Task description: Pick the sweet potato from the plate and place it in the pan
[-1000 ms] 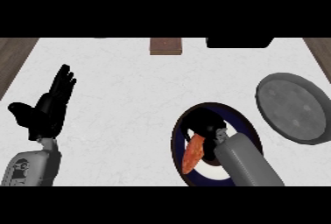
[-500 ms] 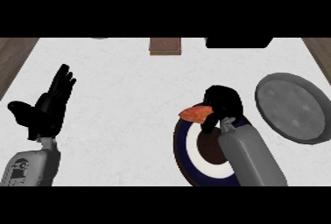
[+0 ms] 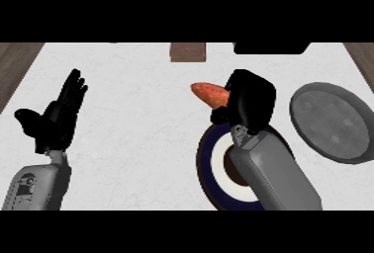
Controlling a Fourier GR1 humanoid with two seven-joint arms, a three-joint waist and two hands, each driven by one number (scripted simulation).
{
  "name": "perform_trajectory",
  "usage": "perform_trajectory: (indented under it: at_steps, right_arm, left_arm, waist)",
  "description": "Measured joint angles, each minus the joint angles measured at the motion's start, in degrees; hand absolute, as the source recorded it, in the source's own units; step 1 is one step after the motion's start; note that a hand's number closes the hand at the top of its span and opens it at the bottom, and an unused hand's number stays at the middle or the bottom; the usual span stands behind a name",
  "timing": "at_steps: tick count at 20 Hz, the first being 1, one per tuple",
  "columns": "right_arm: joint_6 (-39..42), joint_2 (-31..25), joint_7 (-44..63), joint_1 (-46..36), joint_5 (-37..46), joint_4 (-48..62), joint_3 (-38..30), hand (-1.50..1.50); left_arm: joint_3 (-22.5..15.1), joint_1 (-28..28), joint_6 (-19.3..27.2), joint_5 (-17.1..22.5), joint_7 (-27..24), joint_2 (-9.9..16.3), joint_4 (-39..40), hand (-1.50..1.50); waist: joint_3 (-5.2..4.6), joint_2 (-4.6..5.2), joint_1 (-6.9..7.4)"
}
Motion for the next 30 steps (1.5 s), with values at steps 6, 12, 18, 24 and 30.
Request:
perform_trajectory:
  at_steps: [6,12,18,24,30]
  right_arm:
    - [-5.6,-1.0,-0.7,0.5,1.1,-4.4,-5.8,1.5]
    - [-11.6,-5.6,-5.4,4.6,-3.6,-7.9,-15.1,1.5]
    - [-16.0,-14.6,-15.7,9.4,-10.5,-2.4,-25.0,1.5]
    - [-21.6,-22.4,-25.5,9.7,-12.4,12.0,-32.2,1.5]
    - [-29.5,-27.8,-38.6,5.4,-17.6,31.8,-38.8,1.5]
  left_arm:
    - [-0.1,1.1,-0.1,-0.1,-0.5,-0.1,-0.6,0.0]
    - [0.1,1.5,-0.3,0.4,0.2,0.0,-1.8,0.0]
    - [0.2,1.5,-0.5,0.5,1.1,0.1,-2.4,0.0]
    - [-0.4,0.9,-0.5,0.4,1.2,-0.3,-2.6,0.0]
    - [-1.1,0.9,-0.5,0.2,1.9,-0.6,-3.8,0.0]
  waist:
    - [0.06,0.21,-0.21]
    - [0.07,0.28,-0.32]
    - [0.1,0.39,-0.21]
    - [0.12,0.61,0.32]
    - [0.17,0.77,0.91]
